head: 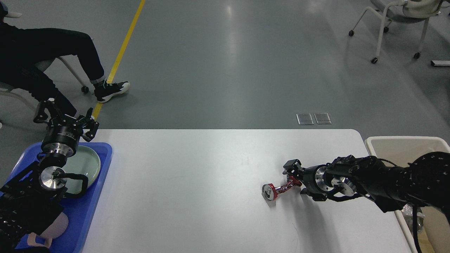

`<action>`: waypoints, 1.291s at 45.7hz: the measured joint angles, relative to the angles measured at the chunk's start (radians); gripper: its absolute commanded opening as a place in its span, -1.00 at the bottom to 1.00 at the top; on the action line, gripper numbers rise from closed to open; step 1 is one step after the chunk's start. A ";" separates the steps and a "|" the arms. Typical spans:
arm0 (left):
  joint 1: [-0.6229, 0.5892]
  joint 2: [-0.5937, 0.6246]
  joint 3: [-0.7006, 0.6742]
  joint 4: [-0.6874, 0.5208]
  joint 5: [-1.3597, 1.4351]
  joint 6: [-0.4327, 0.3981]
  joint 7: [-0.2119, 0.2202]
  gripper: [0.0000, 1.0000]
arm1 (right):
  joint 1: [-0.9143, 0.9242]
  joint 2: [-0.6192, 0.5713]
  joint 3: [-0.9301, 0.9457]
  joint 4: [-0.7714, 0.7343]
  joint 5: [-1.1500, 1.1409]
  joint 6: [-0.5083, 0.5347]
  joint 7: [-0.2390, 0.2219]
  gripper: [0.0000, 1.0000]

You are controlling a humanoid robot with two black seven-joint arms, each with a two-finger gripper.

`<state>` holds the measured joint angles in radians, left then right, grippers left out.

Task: Tidy desktop
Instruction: 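Move the right gripper to the red crushed can and grasp it, then lift the red can and drop it into the beige bin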

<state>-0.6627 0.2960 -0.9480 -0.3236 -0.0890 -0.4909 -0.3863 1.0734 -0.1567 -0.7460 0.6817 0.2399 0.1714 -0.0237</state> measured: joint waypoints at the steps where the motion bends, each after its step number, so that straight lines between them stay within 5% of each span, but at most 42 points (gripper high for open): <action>1: 0.000 0.000 0.000 0.000 0.000 0.000 0.000 0.93 | 0.000 0.000 0.000 0.000 0.000 0.000 0.000 0.73; 9: 0.000 0.000 0.000 0.000 0.000 0.000 0.000 0.93 | -0.001 0.005 -0.003 0.003 -0.001 -0.001 0.001 0.34; 21: 0.000 0.000 0.000 0.000 0.000 0.000 0.000 0.93 | 0.007 0.005 0.002 0.007 -0.005 0.000 0.000 0.26; 25: 0.000 0.000 0.000 0.000 0.000 0.000 0.000 0.93 | 0.008 0.005 0.006 0.007 -0.005 0.001 -0.001 -0.29; 48: 0.000 0.000 0.000 0.000 0.000 0.000 0.000 0.93 | 0.054 -0.010 0.006 0.040 -0.005 0.021 0.000 -0.40; 59: 0.000 0.000 0.000 0.000 0.000 0.000 0.000 0.93 | 0.171 -0.112 0.011 0.155 -0.005 0.033 -0.001 -0.40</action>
<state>-0.6627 0.2963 -0.9480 -0.3236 -0.0890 -0.4909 -0.3863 1.2442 -0.2685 -0.7355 0.8362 0.2347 0.2040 -0.0245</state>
